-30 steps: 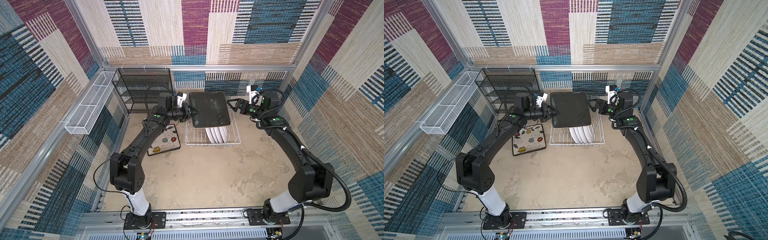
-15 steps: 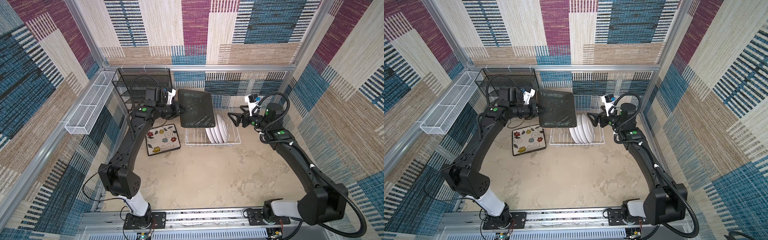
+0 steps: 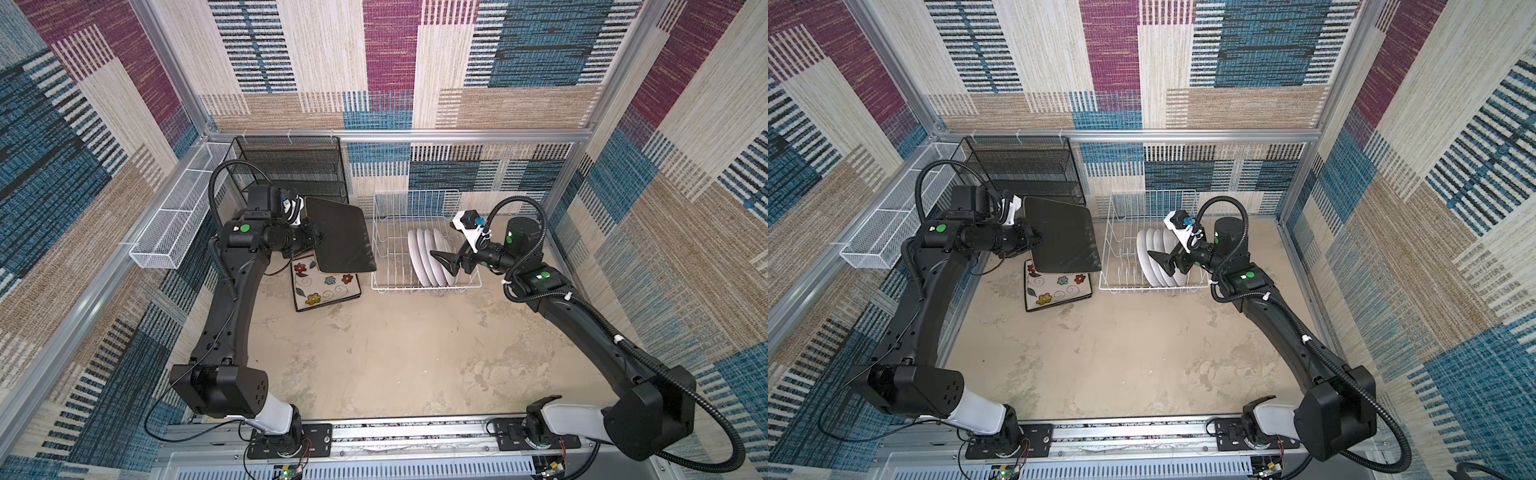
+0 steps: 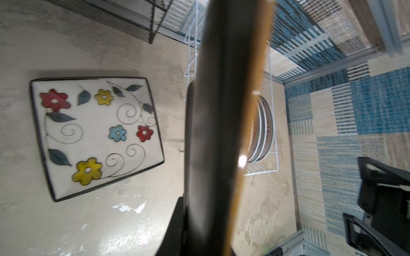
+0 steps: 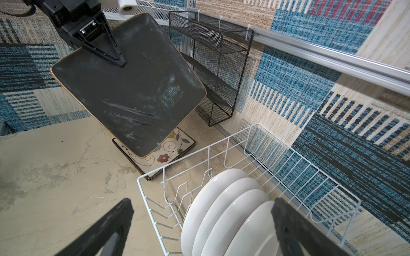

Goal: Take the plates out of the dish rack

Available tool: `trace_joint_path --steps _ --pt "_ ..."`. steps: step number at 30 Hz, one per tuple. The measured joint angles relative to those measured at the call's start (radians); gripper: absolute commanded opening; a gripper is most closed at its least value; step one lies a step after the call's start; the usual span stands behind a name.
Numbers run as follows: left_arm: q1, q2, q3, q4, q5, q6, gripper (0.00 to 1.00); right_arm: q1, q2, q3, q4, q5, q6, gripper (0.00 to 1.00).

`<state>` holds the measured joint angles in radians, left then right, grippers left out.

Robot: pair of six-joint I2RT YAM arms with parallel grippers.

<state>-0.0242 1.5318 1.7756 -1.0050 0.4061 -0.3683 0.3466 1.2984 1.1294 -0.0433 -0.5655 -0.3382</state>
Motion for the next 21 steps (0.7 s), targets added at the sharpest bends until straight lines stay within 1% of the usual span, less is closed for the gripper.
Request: trace_joint_path --steps 3,9,14,21 --pt "0.024 -0.010 -0.034 -0.012 -0.036 0.010 0.00 0.014 0.002 -0.002 0.002 0.001 -0.006 1.00" --pt "0.060 -0.005 -0.109 -0.012 -0.072 0.031 0.00 0.021 0.010 -0.002 0.001 0.018 -0.014 1.00" --pt "0.078 0.034 -0.159 0.015 -0.067 0.047 0.00 0.025 0.019 -0.002 0.000 0.019 -0.014 1.00" --pt "0.114 0.080 -0.254 0.121 -0.009 0.056 0.00 0.025 0.027 0.003 -0.010 0.019 -0.014 1.00"
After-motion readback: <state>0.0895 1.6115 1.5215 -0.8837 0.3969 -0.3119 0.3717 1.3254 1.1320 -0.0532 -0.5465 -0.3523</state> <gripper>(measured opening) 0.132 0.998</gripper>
